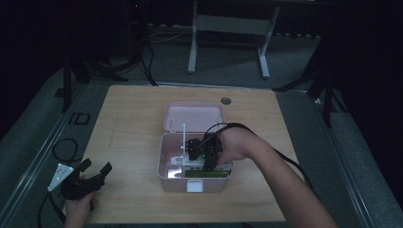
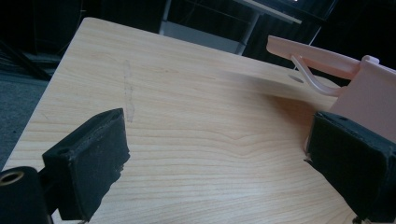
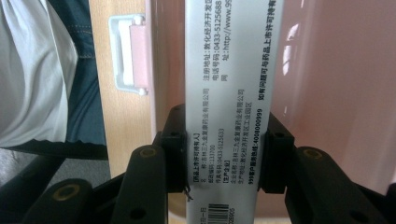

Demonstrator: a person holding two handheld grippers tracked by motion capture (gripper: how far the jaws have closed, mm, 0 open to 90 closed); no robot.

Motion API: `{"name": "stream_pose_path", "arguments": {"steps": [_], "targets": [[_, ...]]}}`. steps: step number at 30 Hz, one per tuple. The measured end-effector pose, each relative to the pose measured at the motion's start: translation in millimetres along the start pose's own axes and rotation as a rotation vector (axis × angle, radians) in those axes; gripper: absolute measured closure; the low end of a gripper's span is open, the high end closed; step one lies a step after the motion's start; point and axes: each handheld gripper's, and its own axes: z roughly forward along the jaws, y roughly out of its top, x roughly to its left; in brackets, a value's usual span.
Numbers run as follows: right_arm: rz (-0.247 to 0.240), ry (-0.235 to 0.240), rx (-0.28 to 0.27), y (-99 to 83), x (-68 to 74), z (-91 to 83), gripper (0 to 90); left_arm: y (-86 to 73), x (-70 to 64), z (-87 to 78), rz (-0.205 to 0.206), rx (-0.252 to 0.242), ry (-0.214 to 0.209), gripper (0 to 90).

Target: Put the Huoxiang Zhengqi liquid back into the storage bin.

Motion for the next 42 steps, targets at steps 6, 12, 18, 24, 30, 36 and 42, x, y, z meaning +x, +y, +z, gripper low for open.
{"name": "stream_pose_path", "arguments": {"steps": [6,12,18,24,30,36,42], "targets": [[-0.006,0.009,0.0,1.5,0.1,12.2,61.7,-0.1,-0.1,0.3,0.0,-0.001,0.0,6.0],[-0.008,0.014,-0.002,2.1,-0.2,22.3,61.7,-0.2,0.0,0.4,0.001,0.001,-0.001,6.0],[-0.021,0.008,0.007,3.2,-2.9,39.2,61.6,-0.1,0.1,0.2,0.002,0.001,-0.002,6.0],[-0.014,0.017,0.013,0.2,-7.2,53.3,61.6,-0.1,1.3,0.2,-0.002,0.004,0.001,5.9],[-0.009,0.025,0.02,0.5,-10.4,63.9,61.6,-0.3,1.1,-0.6,0.0,0.003,0.004,6.0],[-0.016,0.02,0.025,3.1,-12.2,72.4,61.5,-0.2,1.8,-0.9,-0.002,0.002,0.004,6.0],[-0.029,0.024,0.02,3.2,-13.0,75.1,61.4,-0.1,1.6,-0.6,-0.003,0.0,0.0,6.0]]}}
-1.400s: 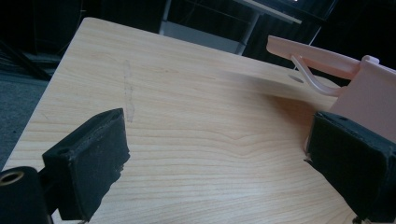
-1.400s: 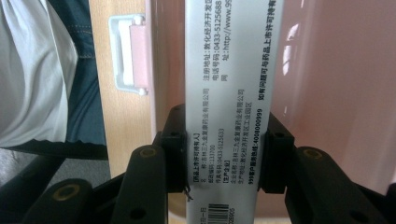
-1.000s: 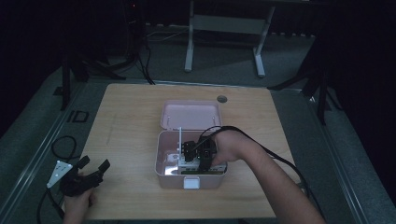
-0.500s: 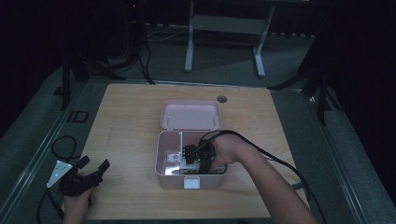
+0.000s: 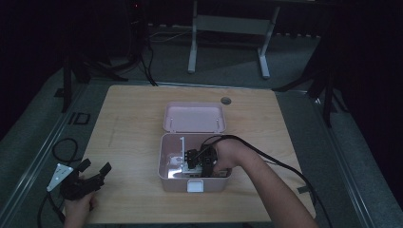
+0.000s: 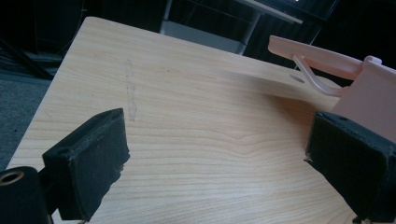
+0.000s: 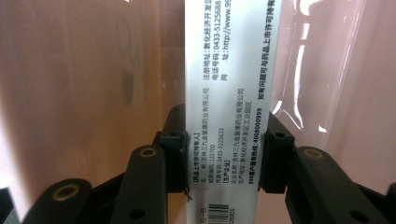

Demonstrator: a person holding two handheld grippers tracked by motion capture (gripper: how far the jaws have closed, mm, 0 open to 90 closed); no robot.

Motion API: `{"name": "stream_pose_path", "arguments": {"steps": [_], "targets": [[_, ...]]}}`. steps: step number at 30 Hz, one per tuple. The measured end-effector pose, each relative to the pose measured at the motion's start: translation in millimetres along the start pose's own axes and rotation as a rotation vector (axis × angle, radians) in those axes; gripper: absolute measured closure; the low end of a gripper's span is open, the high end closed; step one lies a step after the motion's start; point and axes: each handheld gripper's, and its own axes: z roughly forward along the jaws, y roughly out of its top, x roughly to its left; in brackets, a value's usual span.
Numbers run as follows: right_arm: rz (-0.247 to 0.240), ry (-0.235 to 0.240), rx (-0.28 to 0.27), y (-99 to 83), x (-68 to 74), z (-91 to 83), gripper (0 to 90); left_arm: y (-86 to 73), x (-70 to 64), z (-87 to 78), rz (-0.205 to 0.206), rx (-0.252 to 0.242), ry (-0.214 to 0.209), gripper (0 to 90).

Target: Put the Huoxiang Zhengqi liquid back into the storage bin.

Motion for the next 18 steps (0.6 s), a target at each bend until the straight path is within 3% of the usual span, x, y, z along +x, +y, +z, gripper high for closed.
{"name": "stream_pose_path", "arguments": {"steps": [5,10,15,16,18], "targets": [[-0.002,-0.001,0.015,1.6,-0.7,0.4,59.9,0.2,0.0,-0.3,0.0,-0.001,0.0,6.0],[0.011,-0.016,0.026,2.4,-2.6,1.8,51.6,0.2,0.1,-0.4,-0.001,0.0,0.001,6.0],[0.051,-0.039,0.027,2.0,-7.8,-3.2,32.6,0.1,0.2,-0.1,-0.002,0.0,0.002,6.0],[0.06,-0.036,0.016,1.2,-9.3,-5.6,24.8,0.1,0.4,-0.1,-0.002,0.0,0.002,6.0],[0.056,-0.009,0.006,-0.2,-10.4,-11.1,21.1,0.1,0.6,0.0,-0.004,-0.001,0.002,6.0]]}}
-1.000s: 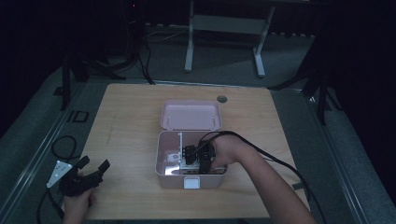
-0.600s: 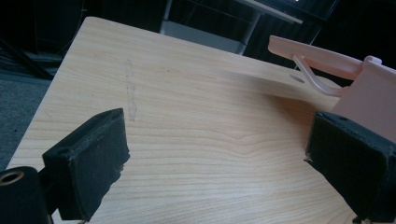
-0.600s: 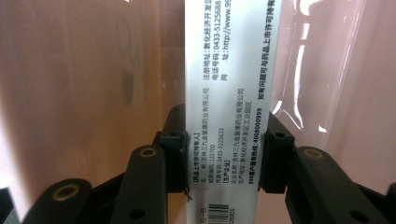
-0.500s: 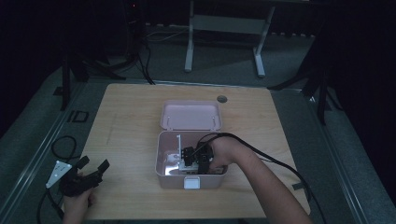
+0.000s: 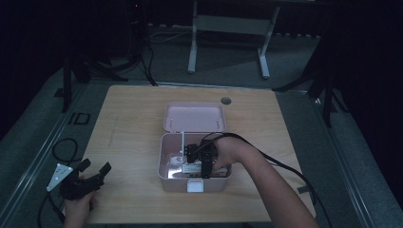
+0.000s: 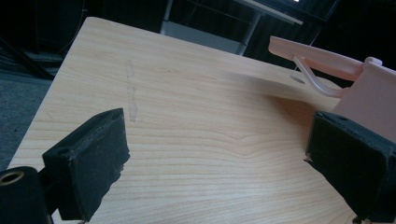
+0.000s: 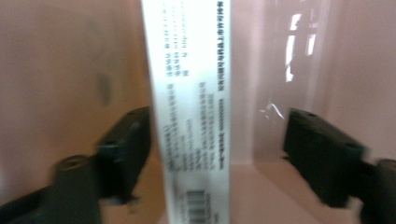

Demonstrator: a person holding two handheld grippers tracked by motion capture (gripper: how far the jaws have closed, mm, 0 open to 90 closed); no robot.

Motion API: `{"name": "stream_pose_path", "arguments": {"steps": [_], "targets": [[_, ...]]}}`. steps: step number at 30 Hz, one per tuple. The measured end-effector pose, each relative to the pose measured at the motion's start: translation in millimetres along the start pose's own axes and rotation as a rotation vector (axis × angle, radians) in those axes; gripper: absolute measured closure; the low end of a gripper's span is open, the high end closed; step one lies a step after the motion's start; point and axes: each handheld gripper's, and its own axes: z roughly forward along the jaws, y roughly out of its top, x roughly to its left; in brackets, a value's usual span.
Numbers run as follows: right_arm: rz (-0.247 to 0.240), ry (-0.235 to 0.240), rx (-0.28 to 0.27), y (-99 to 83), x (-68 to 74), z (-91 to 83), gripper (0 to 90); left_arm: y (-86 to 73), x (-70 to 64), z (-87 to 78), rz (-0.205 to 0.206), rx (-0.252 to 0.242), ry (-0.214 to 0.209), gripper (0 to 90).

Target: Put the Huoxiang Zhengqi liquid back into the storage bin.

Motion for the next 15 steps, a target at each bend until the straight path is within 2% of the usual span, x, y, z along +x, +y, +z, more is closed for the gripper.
{"name": "stream_pose_path", "arguments": {"steps": [5,7,8,11,15], "targets": [[-0.01,-0.01,-0.005,-2.6,-2.1,-11.8,16.8,0.2,0.0,-0.2,-0.001,-0.002,-0.001,6.0],[-0.008,0.007,-0.019,-4.2,-2.6,-18.3,14.8,0.2,0.1,-0.2,-0.002,-0.002,-0.002,6.0],[-0.005,-0.002,-0.031,-5.0,-2.7,-21.8,14.3,0.2,0.2,-0.1,-0.002,-0.002,-0.002,6.0],[0.001,0.015,-0.082,-7.4,-1.6,-34.2,11.1,0.2,0.2,-0.1,-0.002,-0.002,-0.003,6.0],[0.02,0.028,-0.114,-10.9,0.7,-48.2,9.1,0.3,-0.1,-0.3,-0.008,-0.008,-0.004,6.0]]}}
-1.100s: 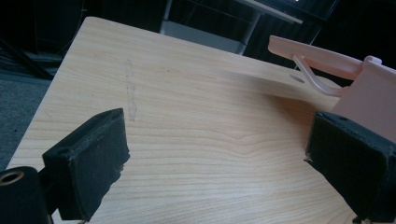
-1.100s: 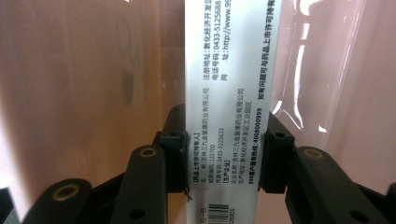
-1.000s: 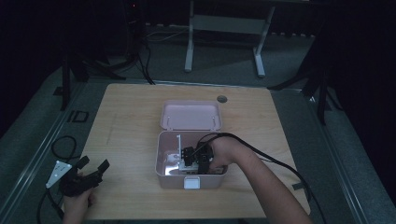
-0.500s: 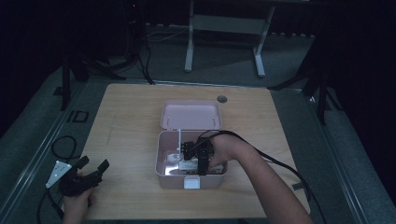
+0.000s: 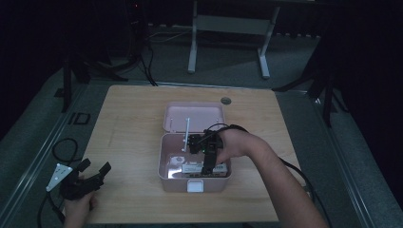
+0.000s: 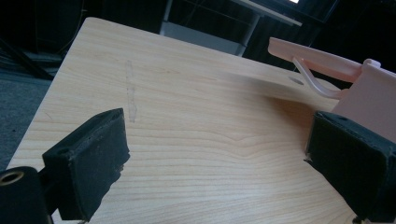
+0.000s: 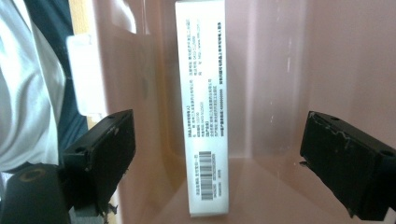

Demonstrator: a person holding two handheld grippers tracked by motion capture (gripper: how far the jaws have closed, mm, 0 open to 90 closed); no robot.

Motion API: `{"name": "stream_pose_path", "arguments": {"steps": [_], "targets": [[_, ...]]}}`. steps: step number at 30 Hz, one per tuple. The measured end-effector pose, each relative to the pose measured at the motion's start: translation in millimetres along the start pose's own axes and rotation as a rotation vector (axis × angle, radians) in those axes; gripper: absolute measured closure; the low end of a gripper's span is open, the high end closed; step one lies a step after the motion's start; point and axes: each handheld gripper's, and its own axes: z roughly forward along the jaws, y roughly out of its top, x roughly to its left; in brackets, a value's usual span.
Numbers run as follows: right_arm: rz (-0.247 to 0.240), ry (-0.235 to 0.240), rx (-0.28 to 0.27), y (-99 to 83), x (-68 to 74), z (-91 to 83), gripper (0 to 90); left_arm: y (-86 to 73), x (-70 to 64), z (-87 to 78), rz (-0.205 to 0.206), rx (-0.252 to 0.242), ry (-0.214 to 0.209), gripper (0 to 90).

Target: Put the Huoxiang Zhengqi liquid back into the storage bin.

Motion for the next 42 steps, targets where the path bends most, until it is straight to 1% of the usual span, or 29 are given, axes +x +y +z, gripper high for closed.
{"name": "stream_pose_path", "arguments": {"steps": [3,7,12,15,18,21,24,31,33,35,37,38,42], "targets": [[0.002,-0.016,-0.018,-1.4,2.5,-10.0,9.0,0.0,-0.1,0.0,-0.001,0.0,0.001,6.0],[0.001,-0.036,-0.029,-3.1,5.8,-20.2,9.0,0.1,-0.1,-0.1,-0.002,0.0,0.001,6.0],[-0.007,-0.053,-0.081,-6.1,10.0,-33.9,9.3,-0.1,0.2,0.0,-0.001,0.003,0.002,6.0],[-0.019,-0.073,-0.093,-6.5,12.7,-40.3,9.3,-0.1,0.0,0.0,-0.003,0.001,0.003,6.0],[-0.016,-0.081,-0.104,-7.1,13.7,-44.8,9.3,0.0,-0.1,-0.3,-0.004,0.0,0.003,6.0],[-0.018,-0.082,-0.103,-7.4,14.1,-46.5,9.3,0.0,0.0,-0.3,-0.004,-0.001,0.002,6.0],[-0.011,-0.086,-0.134,-8.3,15.0,-50.4,9.3,0.0,0.0,-0.1,-0.004,0.001,0.001,6.0],[0.001,-0.104,-0.251,-13.9,16.0,-62.6,9.3,0.1,-0.1,-0.4,-0.004,0.0,0.001,6.0],[0.001,-0.106,-0.263,-15.9,17.0,-65.6,9.3,0.1,0.0,-0.4,-0.003,0.001,0.0,6.0],[0.009,-0.114,-0.281,-18.6,17.6,-68.6,9.3,0.1,-0.1,-0.5,-0.004,-0.001,0.0,6.0],[0.018,-0.119,-0.315,-22.2,17.2,-71.4,9.3,0.2,-0.1,-0.6,-0.002,-0.001,0.0,6.0],[0.021,-0.132,-0.332,-24.5,17.5,-72.5,9.3,0.2,-0.1,-0.6,-0.002,-0.001,0.0,6.0],[0.049,-0.151,-0.397,-34.1,16.7,-74.7,9.3,-0.1,-0.3,-0.1,-0.004,0.002,0.001,6.0]]}}
